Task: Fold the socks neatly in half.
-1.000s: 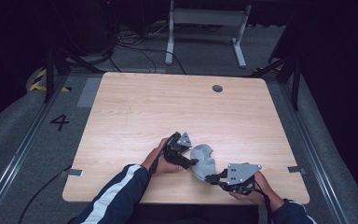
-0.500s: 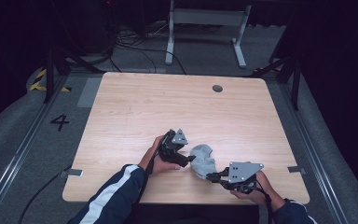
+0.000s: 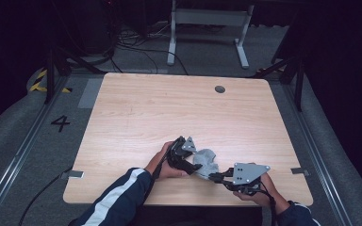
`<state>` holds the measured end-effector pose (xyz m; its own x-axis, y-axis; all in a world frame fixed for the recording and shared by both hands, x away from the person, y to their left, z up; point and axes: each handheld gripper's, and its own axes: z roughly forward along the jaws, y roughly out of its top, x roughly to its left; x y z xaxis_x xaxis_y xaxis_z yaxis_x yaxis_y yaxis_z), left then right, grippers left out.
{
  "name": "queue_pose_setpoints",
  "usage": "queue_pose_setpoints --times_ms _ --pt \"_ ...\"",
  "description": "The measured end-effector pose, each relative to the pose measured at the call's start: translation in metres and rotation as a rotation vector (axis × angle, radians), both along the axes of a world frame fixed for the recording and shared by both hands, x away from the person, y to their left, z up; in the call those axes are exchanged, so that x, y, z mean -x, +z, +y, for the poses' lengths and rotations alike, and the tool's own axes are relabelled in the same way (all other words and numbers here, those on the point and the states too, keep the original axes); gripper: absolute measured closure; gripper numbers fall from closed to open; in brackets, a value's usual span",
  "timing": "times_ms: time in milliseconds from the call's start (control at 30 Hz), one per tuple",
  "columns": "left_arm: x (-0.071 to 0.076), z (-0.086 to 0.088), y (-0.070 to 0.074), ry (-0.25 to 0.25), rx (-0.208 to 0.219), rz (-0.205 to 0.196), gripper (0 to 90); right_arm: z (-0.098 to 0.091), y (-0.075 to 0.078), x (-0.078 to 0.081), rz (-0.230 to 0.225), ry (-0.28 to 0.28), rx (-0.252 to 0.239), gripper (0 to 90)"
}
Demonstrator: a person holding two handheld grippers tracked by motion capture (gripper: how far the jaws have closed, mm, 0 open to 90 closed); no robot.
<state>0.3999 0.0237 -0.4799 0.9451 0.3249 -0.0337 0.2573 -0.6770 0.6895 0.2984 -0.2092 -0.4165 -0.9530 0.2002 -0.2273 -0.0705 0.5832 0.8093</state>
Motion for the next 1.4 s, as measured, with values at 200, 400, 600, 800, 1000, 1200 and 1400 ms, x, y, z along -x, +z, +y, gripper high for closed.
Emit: queue_pose_setpoints --times_ms 200,400,600,800,1000,1200,1400 --pt "-0.003 0.002 -0.001 -0.027 0.010 0.006 28.6 0.000 0.005 -0.011 -0.029 -0.032 -0.001 88.4" --pt "-0.005 0.003 -0.002 -0.051 0.022 0.004 28.7 0.006 0.004 -0.039 -0.043 -0.103 0.004 88.5" --pt "-0.005 0.005 -0.002 -0.063 0.020 0.008 31.3 0.012 0.001 -0.058 -0.037 -0.138 0.019 88.6" --pt "-0.006 0.006 -0.001 -0.081 0.020 0.010 32.9 0.018 -0.015 -0.080 -0.013 -0.157 0.052 88.6" --pt "-0.006 0.006 -0.002 -0.074 0.028 0.015 33.0 0.029 -0.031 -0.094 0.021 -0.163 0.100 88.5" --pt "-0.006 0.008 -0.001 -0.067 0.022 0.019 33.6 0.035 -0.044 -0.102 0.057 -0.167 0.145 88.5" --pt "0.005 0.026 0.019 -0.078 0.044 -0.037 41.3 0.034 -0.051 -0.103 0.083 -0.170 0.163 88.5"
